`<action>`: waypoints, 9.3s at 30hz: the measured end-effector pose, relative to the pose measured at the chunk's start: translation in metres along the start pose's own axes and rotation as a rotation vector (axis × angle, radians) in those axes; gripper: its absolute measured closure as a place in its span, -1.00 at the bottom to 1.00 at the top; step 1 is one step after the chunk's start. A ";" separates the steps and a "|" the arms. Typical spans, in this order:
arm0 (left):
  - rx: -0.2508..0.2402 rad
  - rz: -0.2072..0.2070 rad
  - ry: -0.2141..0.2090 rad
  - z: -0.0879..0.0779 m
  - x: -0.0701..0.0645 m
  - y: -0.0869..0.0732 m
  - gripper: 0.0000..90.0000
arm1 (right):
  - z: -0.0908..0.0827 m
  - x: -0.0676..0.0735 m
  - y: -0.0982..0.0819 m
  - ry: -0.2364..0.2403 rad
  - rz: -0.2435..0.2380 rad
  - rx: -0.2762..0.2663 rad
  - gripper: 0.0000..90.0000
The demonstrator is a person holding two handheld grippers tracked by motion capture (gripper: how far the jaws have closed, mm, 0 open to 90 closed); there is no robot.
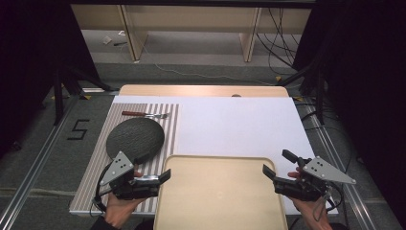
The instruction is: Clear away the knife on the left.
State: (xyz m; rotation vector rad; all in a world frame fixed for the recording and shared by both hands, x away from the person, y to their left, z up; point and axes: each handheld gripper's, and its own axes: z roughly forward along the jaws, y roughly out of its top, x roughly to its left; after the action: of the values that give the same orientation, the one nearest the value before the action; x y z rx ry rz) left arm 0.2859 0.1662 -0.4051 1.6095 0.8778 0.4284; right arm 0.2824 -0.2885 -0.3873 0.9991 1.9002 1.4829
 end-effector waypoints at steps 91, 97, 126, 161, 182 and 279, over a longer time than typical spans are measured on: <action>0.924 0.161 0.171 0.002 0.114 -0.018 -0.62 | 0.002 0.002 0.000 0.016 -0.007 0.014 -0.61; 0.948 0.156 0.138 0.007 0.118 -0.017 -0.54 | 0.002 0.001 0.000 0.016 -0.007 0.014 -0.61; 1.091 0.133 0.122 0.025 0.127 -0.029 0.07 | 0.002 0.001 -0.001 0.017 -0.010 0.017 -0.60; 1.152 0.222 0.076 0.025 0.114 -0.027 0.70 | 0.002 0.001 0.000 0.017 -0.008 0.021 -0.59; 1.092 0.189 0.067 0.018 0.100 -0.014 0.70 | 0.002 0.001 0.000 0.016 -0.010 0.020 -0.59; 1.047 0.247 -0.207 0.107 -0.053 -0.038 0.68 | 0.002 0.002 0.000 0.020 -0.015 0.020 -0.59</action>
State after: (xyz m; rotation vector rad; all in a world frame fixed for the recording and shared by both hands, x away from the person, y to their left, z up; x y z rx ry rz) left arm 0.3144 0.0562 -0.4571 2.6797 0.7778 -0.0834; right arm 0.2828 -0.2858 -0.3881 0.9807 1.9360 1.4733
